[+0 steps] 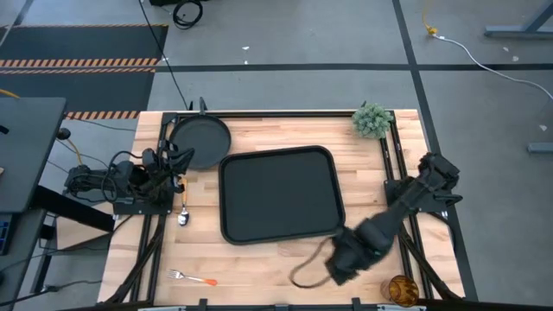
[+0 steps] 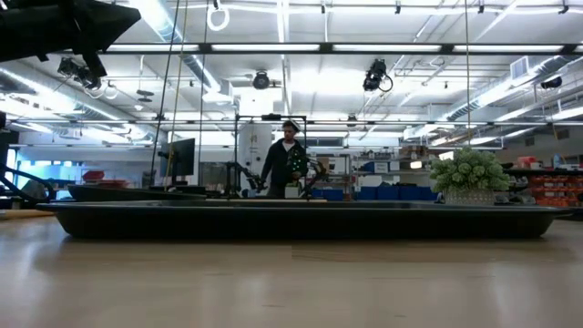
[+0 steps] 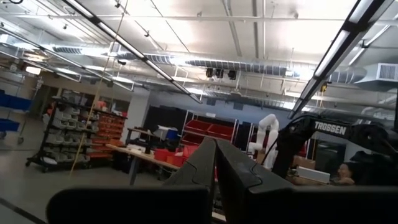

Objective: Pick and place plate/cup/fork/spoon on tray
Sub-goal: Put the brown glass on the black serving tray

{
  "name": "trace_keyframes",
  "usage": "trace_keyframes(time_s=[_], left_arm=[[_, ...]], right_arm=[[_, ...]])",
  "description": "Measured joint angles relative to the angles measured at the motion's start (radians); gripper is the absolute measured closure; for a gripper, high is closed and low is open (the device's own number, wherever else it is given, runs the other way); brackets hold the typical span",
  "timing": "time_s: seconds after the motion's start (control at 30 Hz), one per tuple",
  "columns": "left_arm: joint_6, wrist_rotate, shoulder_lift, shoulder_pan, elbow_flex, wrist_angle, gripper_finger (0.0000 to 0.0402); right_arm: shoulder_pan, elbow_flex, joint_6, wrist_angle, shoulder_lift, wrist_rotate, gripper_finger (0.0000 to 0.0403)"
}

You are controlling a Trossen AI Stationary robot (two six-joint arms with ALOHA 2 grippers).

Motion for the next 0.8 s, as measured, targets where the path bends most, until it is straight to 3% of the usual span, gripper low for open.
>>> trace_keyframes(time_s=[0.2,0.4,0.6,0.8], left_arm=[[-0.001,0.000,0.000,0.000,0.000,0.000,0.0381],[-0.001,0.001,0.000,0.000,0.000,0.000,0.0381],[-0.024,0.002,0.000,0.000,0.000,0.004,0.0381],[-0.027,0.002,0.000,0.000,0.000,0.004,0.0381]], right_arm=[[0.165,0.000,0.299,-0.072,-0.021,-0.100,0.0225],[0.265,-0.001,0.494,0.027,-0.023,-0.009,0.0225],[0.280,-0.090,0.484,0.151,-0.024,0.030,0.0209],[0.279,-0.194,0.471,0.274,-0.023,-0.008,0.0165]])
